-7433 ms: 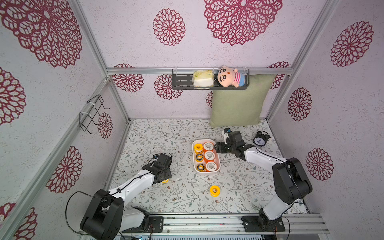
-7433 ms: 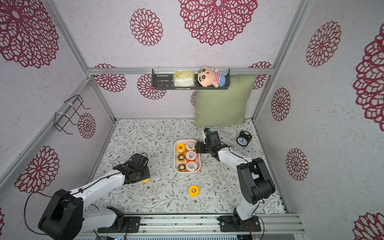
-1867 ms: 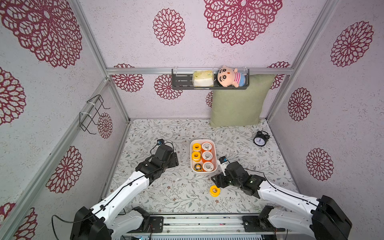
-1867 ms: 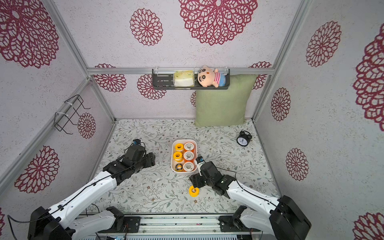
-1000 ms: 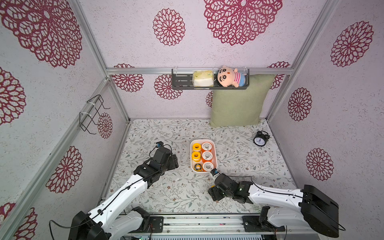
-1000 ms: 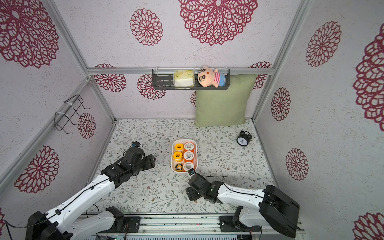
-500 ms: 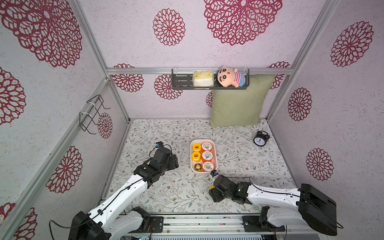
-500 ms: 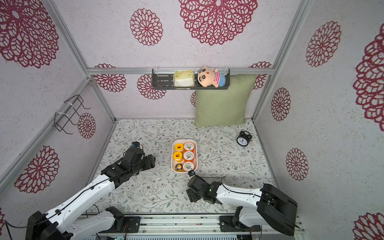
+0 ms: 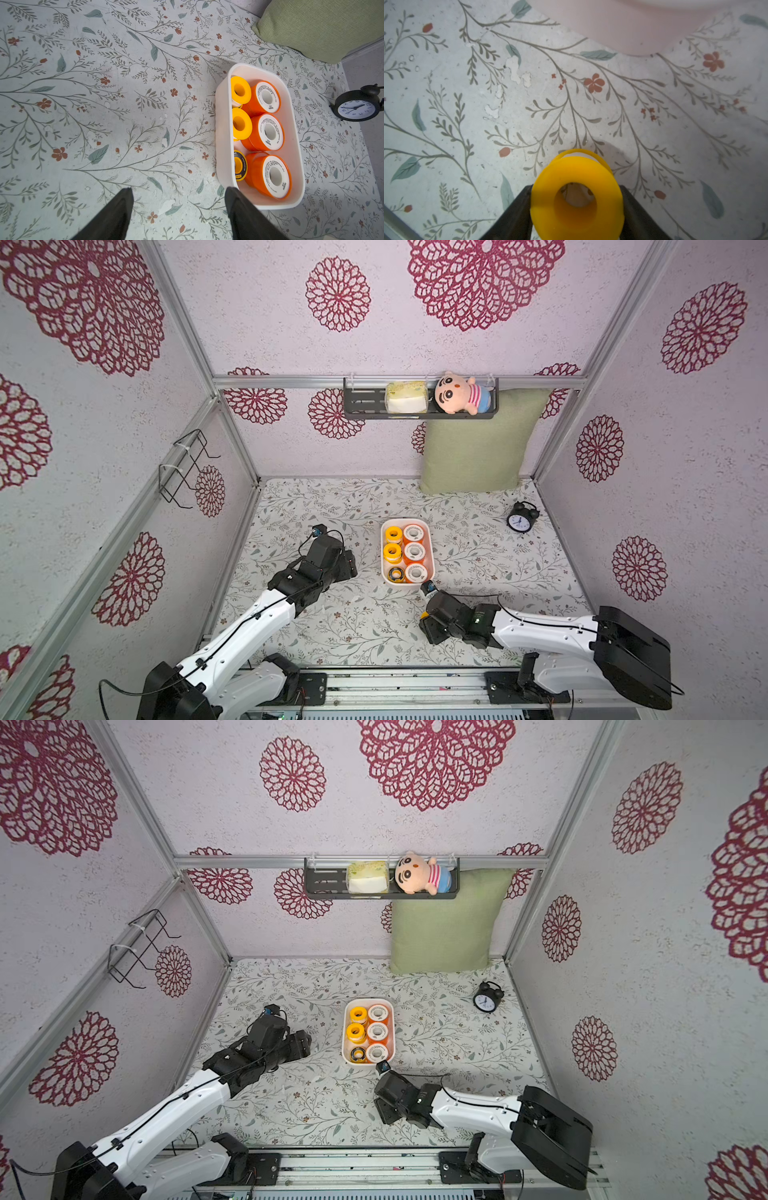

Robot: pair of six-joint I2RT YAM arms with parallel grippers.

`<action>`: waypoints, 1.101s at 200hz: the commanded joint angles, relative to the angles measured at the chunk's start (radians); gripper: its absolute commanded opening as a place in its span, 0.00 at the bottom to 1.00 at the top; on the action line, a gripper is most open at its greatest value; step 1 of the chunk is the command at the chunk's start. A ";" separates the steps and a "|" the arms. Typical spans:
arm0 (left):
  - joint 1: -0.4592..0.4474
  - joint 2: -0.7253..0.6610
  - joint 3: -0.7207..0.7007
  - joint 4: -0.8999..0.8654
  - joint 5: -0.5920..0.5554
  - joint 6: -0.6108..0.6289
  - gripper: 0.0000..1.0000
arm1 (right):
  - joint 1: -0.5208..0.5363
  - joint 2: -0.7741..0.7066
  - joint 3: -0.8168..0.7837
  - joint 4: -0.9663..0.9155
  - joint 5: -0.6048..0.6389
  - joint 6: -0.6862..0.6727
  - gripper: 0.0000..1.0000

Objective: Put the sealing tape into the storage box
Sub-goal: Pick up the sealing tape at the center of the board, then place the sealing tape in the storage box.

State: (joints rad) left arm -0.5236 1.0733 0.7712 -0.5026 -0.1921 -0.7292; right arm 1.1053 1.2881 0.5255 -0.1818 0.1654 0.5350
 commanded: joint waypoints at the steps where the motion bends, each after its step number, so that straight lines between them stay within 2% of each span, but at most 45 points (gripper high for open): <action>1: 0.006 -0.004 -0.007 0.019 0.003 -0.003 0.77 | 0.007 -0.021 0.022 -0.008 0.032 0.017 0.61; 72: 0.007 -0.002 -0.007 0.024 0.005 -0.004 0.77 | -0.004 -0.142 0.025 -0.010 0.022 0.033 0.60; 131: 0.007 0.013 -0.001 0.028 0.011 0.001 0.77 | -0.117 -0.236 0.064 0.044 -0.092 -0.013 0.61; 189: 0.007 0.029 -0.001 0.035 0.018 -0.001 0.77 | -0.275 -0.150 0.197 0.143 -0.220 -0.098 0.61; 220: 0.007 0.037 0.000 0.035 0.016 -0.001 0.77 | -0.304 -0.051 0.292 0.143 -0.216 -0.140 0.61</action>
State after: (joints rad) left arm -0.5236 1.0996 0.7712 -0.4900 -0.1799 -0.7303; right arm 0.8196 1.1812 0.7441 -0.0765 -0.0193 0.4583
